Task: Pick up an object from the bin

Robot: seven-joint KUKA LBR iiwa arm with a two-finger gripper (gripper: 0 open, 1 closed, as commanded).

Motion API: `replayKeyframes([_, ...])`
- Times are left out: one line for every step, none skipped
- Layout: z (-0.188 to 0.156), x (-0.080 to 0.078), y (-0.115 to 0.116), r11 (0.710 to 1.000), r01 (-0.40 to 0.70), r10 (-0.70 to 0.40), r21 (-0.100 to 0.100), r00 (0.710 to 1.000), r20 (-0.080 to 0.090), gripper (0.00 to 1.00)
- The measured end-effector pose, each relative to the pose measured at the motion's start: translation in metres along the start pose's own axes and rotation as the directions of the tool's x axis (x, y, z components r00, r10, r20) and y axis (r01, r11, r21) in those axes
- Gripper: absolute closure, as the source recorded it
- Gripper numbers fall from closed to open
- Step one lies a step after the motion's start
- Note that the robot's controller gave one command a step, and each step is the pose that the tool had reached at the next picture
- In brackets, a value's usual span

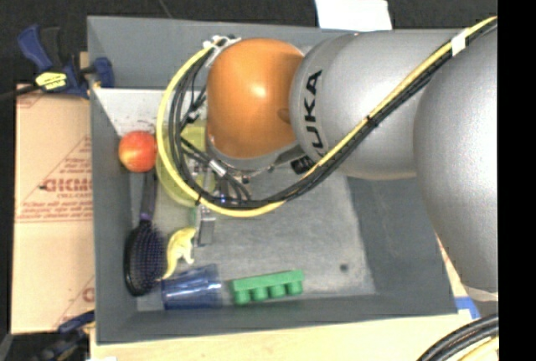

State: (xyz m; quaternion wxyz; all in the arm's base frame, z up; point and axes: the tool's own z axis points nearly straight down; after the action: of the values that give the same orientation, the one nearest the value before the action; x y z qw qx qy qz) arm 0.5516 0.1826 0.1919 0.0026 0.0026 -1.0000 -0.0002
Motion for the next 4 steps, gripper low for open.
replayKeyframes([-0.005, -0.002, -0.001, 1.000, -0.005, 0.005, -0.001, 1.000, 0.008, 0.00])
replayKeyframes([0.050, 0.023, 0.001, 0.892, 0.451, -0.451, 0.001, 0.892, 0.002, 0.00])
replayKeyframes([0.066, 0.037, 0.020, 0.889, 0.458, -0.458, 0.002, 0.889, 0.012, 0.00])
replayKeyframes([0.068, 0.002, -0.012, 0.753, 0.658, -0.658, 0.007, 0.753, 0.011, 0.00])
